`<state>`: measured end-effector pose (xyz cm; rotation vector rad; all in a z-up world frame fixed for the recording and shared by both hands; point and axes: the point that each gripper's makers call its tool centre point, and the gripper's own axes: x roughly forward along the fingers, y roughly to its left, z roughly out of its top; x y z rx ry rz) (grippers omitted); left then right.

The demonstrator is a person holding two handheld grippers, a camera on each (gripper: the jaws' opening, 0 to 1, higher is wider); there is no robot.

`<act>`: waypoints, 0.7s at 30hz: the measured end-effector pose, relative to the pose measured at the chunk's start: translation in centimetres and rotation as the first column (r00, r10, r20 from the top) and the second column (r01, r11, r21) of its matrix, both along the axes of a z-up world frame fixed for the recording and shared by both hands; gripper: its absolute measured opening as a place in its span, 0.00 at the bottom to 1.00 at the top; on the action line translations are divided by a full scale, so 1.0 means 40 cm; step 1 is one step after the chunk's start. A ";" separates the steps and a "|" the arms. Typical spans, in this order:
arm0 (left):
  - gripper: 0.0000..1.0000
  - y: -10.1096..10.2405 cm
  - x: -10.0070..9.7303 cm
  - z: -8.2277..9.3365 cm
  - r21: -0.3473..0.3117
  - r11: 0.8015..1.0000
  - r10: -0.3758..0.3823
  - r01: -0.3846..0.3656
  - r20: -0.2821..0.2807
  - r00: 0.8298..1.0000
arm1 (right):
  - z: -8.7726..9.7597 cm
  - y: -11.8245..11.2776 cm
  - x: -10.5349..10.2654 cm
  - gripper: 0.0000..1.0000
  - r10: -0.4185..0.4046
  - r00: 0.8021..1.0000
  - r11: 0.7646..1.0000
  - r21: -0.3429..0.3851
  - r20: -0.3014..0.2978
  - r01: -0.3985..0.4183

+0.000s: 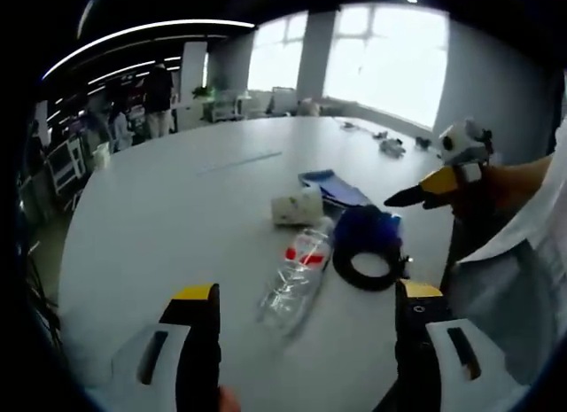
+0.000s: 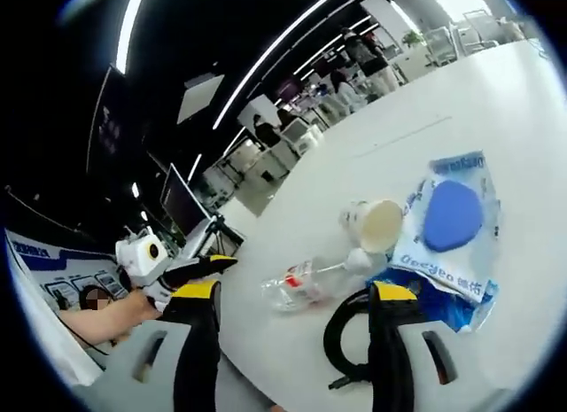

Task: Arrange the tabletop items into an orderly group along one side of the table until the central work area is clear of visible clutter.

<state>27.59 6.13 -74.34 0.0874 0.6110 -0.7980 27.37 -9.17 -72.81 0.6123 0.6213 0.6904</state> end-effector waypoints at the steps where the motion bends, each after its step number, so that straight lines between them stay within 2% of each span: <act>1: 0.77 -0.001 0.001 -0.001 0.001 1.000 -0.001 0.001 0.000 1.000 | -0.001 0.006 0.002 0.66 -0.007 1.000 1.000 0.013 -0.014 0.007; 21: 0.76 -0.018 0.005 -0.014 -0.005 0.999 -0.032 0.032 -0.005 0.999 | -0.040 0.036 0.029 0.65 -0.066 0.986 0.994 0.074 -0.151 0.078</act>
